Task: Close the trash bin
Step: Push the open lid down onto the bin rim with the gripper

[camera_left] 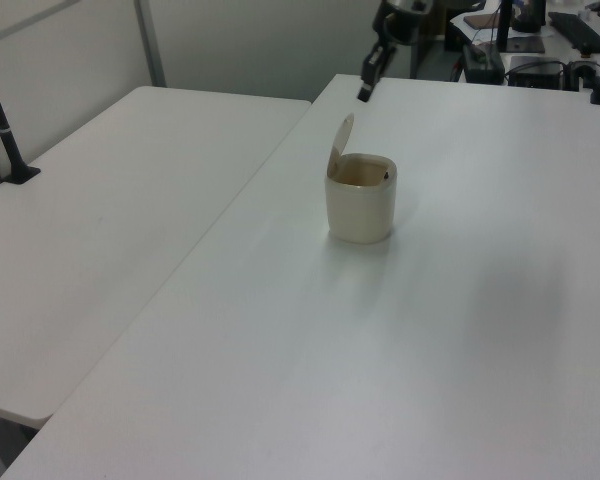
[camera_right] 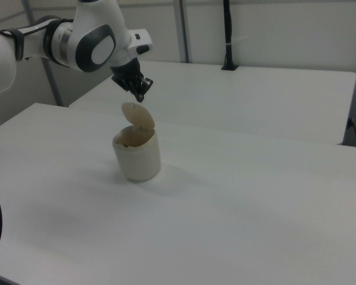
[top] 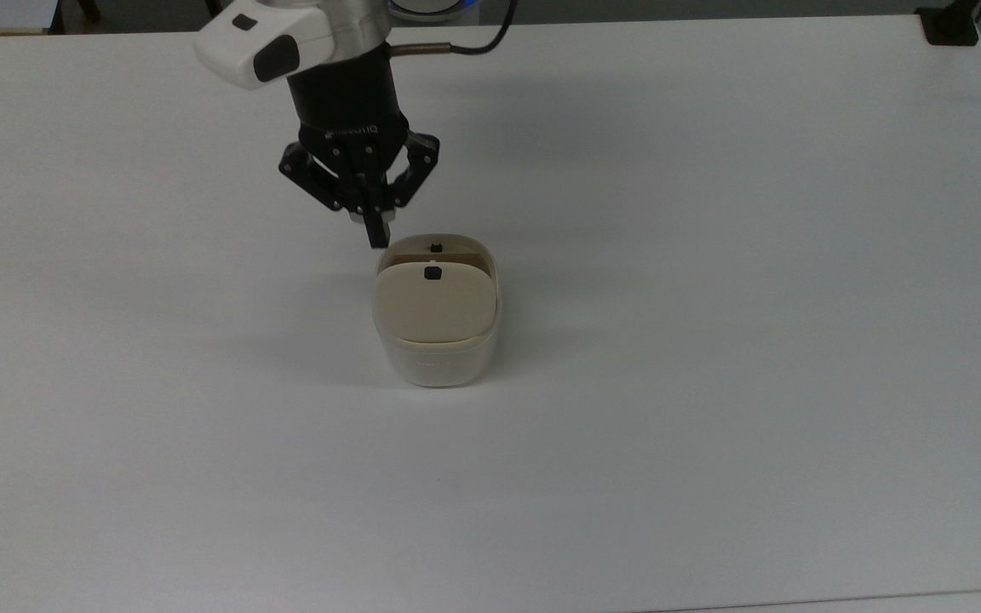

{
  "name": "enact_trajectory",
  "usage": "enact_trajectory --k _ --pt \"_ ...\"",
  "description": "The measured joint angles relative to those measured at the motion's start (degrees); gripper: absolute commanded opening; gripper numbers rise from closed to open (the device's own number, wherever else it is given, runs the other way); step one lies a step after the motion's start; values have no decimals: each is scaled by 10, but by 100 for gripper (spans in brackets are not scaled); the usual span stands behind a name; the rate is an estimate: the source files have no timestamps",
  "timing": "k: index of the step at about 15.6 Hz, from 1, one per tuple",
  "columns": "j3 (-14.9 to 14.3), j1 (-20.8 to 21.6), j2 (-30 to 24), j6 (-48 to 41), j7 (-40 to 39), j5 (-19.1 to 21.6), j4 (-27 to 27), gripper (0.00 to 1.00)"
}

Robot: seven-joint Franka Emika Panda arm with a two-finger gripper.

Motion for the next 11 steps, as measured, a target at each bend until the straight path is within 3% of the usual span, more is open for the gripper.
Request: enact_trajectory --k 5,11 --pt "3 20 39 53 8 5 34 0" --pt "3 25 57 32 -2 2 34 0"
